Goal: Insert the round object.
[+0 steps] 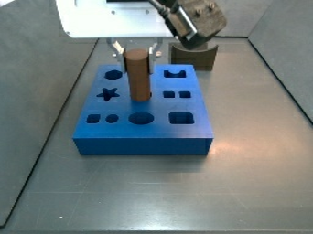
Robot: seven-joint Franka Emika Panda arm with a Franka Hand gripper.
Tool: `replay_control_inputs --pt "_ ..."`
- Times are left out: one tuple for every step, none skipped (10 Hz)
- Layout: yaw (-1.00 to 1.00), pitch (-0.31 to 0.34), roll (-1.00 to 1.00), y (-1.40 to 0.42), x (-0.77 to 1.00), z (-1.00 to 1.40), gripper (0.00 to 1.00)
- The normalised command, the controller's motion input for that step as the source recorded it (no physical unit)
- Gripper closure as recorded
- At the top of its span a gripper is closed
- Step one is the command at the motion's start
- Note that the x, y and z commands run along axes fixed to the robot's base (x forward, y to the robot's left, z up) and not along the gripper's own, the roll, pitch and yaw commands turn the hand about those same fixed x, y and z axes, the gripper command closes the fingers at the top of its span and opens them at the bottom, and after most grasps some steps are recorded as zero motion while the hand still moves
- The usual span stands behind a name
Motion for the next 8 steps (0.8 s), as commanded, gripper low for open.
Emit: replay_control_inputs --pt "0.00 -0.076 0.04 0.00 0.01 -0.60 1.00" --pt "0.00 -0.044 0.08 0.00 0.03 -0.41 1.00" --pt "0.00 -0.080 0.03 0.00 0.00 -0.37 1.00" --pt "0.00 -0.066 0.02 0.00 0.00 -0.40 1.00" --pt "0.00 -0.093 0.05 0.00 0.00 -0.55 1.00" --pt "0.00 -0.074 0.01 0.00 0.00 -0.46 1.00" --pt "0.00 0.000 -0.04 0.06 0.00 0.00 1.00" --pt "0.00 0.000 0.00 0.00 0.00 0.00 1.00"
